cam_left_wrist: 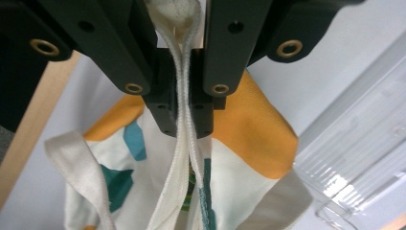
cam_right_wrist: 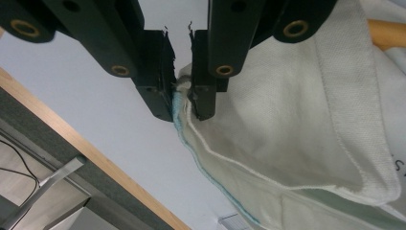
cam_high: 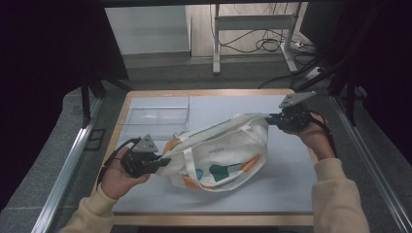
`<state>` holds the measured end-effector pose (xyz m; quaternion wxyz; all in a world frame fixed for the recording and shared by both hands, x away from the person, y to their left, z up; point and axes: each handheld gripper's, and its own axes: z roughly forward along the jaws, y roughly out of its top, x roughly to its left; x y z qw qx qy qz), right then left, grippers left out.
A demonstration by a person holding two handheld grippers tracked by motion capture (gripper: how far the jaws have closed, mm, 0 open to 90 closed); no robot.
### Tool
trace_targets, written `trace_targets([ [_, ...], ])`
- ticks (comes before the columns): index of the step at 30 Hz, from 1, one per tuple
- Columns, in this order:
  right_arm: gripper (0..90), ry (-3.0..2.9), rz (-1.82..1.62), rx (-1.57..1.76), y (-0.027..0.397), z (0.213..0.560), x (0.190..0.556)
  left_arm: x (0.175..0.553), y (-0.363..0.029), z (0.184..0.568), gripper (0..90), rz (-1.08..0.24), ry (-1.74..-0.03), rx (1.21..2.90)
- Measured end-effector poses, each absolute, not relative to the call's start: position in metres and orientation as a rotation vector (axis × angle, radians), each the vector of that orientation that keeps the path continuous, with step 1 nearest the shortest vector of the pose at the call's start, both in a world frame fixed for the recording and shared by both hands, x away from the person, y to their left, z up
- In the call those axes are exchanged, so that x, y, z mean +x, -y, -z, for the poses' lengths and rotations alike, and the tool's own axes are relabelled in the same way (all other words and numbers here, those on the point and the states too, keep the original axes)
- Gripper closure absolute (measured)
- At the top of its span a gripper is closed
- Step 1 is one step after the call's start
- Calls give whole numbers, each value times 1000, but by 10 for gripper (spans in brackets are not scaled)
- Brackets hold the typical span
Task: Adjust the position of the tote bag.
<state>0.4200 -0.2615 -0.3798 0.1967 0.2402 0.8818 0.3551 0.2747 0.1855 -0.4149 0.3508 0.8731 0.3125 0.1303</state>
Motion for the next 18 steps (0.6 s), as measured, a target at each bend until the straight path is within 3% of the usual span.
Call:
trace_targets([
  [18,793,-2408,-1056,667,276,366,384,319,-202,396,854,-392,-825,2231],
])
